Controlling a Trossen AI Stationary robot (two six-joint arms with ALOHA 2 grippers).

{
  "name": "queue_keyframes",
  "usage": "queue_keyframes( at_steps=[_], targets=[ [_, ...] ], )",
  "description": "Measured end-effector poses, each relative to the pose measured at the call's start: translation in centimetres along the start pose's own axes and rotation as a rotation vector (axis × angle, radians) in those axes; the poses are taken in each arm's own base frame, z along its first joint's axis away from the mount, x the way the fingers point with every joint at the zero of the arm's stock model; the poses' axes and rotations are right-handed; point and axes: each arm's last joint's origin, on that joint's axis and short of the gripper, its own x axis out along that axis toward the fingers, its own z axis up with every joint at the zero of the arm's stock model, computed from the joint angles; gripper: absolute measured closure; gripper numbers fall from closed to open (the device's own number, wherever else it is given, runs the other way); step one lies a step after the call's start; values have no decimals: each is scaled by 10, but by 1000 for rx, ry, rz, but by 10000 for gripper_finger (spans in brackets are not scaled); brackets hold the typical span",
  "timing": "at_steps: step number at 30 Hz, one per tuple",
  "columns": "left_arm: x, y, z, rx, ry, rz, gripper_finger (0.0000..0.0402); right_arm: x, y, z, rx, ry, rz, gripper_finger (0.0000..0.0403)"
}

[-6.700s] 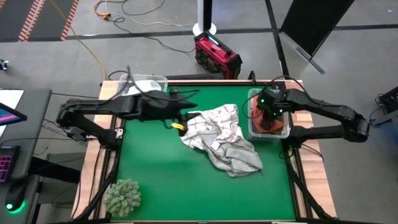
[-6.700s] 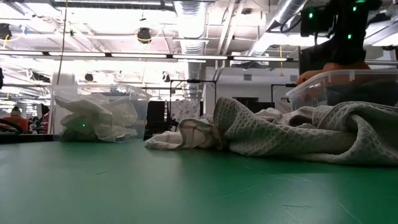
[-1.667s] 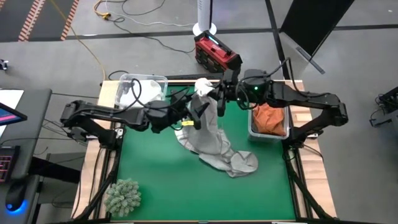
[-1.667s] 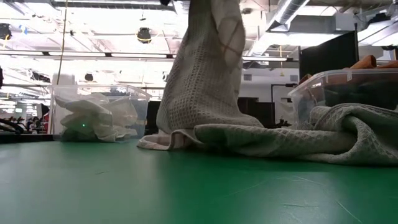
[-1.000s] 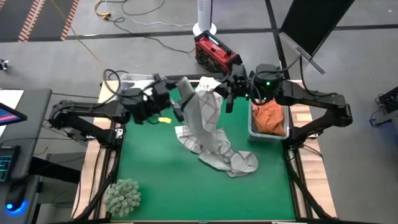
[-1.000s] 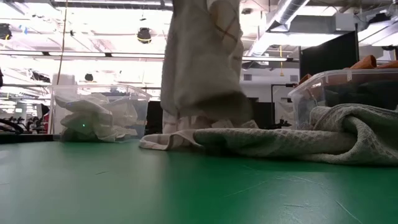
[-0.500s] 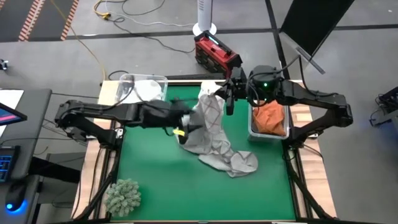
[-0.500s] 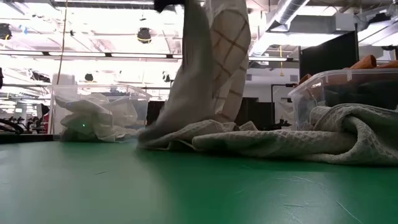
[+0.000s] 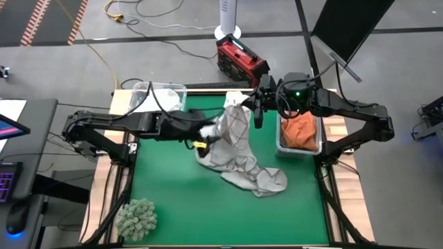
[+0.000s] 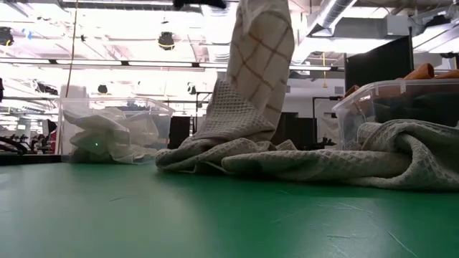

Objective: Sort towels by color in basket
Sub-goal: Put the white patterned towel into the left transparent bin

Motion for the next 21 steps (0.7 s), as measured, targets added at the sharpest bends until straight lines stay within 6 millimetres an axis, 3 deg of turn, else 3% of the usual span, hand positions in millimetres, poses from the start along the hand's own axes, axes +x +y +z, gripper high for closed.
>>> queue_keyframes(
  at_steps=[5,9,17,21],
  targets=[
    [8,-1,23,48,-271,164,120,0,4,1,0,-16,18,375],
    [25,-4,34,89,-420,162,120,0,10,2,-1,-33,39,375],
    [64,-8,37,165,-613,209,120,-2,22,3,-4,-59,88,375],
    [82,-12,29,160,-611,194,120,-2,27,4,-3,-77,107,375]
  ],
)
